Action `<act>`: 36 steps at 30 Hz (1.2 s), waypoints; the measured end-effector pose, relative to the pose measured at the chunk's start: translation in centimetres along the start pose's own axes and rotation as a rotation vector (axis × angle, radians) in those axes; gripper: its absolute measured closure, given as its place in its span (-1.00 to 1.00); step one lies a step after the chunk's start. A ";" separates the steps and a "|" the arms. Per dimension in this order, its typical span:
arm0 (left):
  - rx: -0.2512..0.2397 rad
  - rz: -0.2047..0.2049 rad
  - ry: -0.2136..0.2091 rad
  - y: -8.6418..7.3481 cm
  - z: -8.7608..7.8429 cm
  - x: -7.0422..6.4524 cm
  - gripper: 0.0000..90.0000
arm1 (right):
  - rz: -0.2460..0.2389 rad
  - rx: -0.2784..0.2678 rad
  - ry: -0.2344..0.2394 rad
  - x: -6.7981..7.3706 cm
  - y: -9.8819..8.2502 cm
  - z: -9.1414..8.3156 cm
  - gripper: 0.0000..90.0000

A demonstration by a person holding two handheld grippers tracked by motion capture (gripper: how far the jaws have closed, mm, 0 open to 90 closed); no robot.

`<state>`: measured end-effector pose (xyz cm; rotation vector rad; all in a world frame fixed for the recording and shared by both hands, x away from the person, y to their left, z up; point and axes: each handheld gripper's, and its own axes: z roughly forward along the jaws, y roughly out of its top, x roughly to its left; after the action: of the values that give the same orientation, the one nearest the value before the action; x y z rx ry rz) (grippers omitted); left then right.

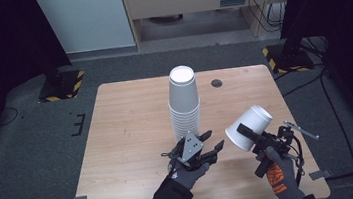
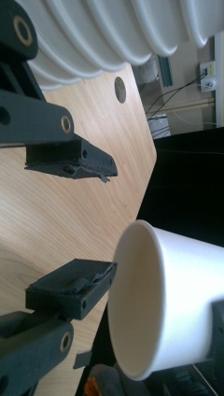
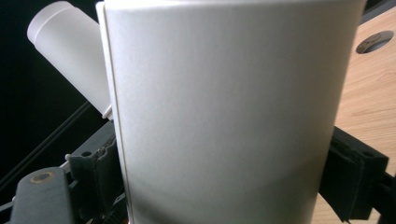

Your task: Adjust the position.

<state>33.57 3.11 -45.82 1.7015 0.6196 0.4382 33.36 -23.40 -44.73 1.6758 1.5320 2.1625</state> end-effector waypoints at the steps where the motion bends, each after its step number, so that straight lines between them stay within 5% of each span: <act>1: -0.001 -0.001 -0.003 0.0 0.1 -0.1 0.04 | -0.001 0.001 0.000 0.0 -0.1 0.1 -0.67; 14: -0.015 0.033 -0.005 0.0 1.9 -0.1 0.07 | 0.019 0.007 0.009 -0.1 -0.3 0.2 -0.67; 36: -0.060 0.032 -0.007 0.4 3.0 -0.3 0.21 | 0.034 0.050 0.022 0.1 -1.1 1.0 -0.67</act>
<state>35.16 0.56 -46.06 1.6574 0.5700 0.4687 33.43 -22.06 -45.44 1.7104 1.5876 2.1846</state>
